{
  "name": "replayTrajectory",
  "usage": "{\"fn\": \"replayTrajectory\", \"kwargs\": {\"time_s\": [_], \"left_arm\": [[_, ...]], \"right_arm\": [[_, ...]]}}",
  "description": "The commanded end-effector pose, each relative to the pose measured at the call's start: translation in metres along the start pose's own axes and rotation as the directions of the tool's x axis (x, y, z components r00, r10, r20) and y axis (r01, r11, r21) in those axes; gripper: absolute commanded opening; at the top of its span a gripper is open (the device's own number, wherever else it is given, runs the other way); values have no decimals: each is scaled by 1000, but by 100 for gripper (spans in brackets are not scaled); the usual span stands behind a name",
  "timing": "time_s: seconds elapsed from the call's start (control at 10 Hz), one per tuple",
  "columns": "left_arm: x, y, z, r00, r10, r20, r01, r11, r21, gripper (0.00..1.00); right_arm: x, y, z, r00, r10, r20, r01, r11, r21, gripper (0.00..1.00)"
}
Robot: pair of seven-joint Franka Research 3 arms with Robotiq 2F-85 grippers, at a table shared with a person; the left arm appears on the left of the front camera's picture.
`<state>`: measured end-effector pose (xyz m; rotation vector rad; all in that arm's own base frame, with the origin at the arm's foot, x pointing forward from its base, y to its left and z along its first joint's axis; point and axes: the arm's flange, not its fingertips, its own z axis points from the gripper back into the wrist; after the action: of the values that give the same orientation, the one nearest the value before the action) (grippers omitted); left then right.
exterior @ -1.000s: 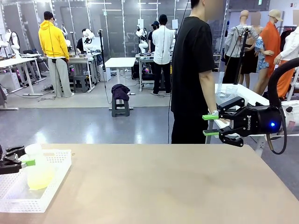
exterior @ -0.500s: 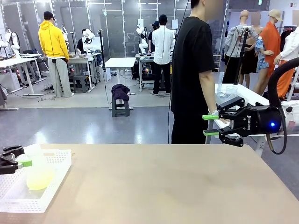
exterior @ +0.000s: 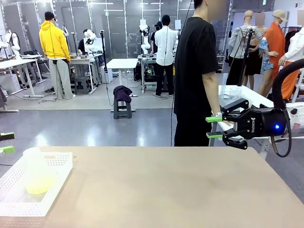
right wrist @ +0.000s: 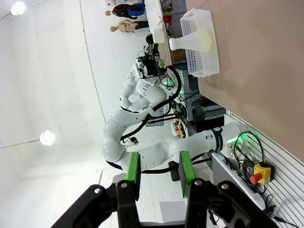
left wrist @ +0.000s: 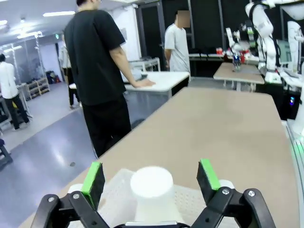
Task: Prepare the solutions needed for the experiment.
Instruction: When the human places the Big flask in the center of the table, pick up the Big flask and place it in the left Organizing basket.
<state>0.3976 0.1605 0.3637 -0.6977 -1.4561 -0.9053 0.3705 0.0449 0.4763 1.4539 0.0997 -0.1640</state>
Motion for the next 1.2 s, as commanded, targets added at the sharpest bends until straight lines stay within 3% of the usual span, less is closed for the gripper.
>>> {"fn": "replayTrajectory", "kwargs": {"time_s": [0.0,0.1,0.3,0.4,0.5,0.6,0.7,0.8,0.9,1.0,1.1], "left_arm": [[30,-9,0,995,4,98,-7,1000,24,100],[48,-16,-6,985,62,160,-58,998,-26,100],[78,-55,-20,945,322,54,-314,942,-117,100],[84,-70,-25,873,480,-86,-487,853,-190,100],[85,-80,-33,824,537,-180,-566,781,-263,100],[82,-87,-42,736,600,-314,-676,674,-298,100],[78,-90,-50,688,620,-378,-725,617,-307,100],[77,-94,-57,659,652,-374,-752,569,-332,100],[71,-85,-66,830,444,-337,-553,734,-394,100],[67,-101,-59,684,654,-322,-729,611,-308,100],[67,-101,-59,684,654,-322,-729,611,-308,100]], "right_arm": [[-1,2,-1,1000,2,-2,-2,1000,14,43],[-1,2,-1,1000,2,-2,-2,1000,14,43],[-1,2,-1,1000,2,-2,-2,1000,14,43],[-1,2,-1,1000,2,-2,-2,1000,14,43],[-1,2,-1,1000,2,-2,-2,1000,14,43],[-1,2,-1,1000,2,-2,-2,1000,14,43],[-1,2,-1,1000,2,-2,-2,1000,14,43],[-1,2,-1,1000,2,-2,-2,1000,14,43],[-1,2,-1,1000,2,-2,-2,1000,14,43],[-1,2,-1,1000,2,-2,-2,1000,14,43],[-1,2,-1,1000,2,-2,-2,1000,14,43]]}}
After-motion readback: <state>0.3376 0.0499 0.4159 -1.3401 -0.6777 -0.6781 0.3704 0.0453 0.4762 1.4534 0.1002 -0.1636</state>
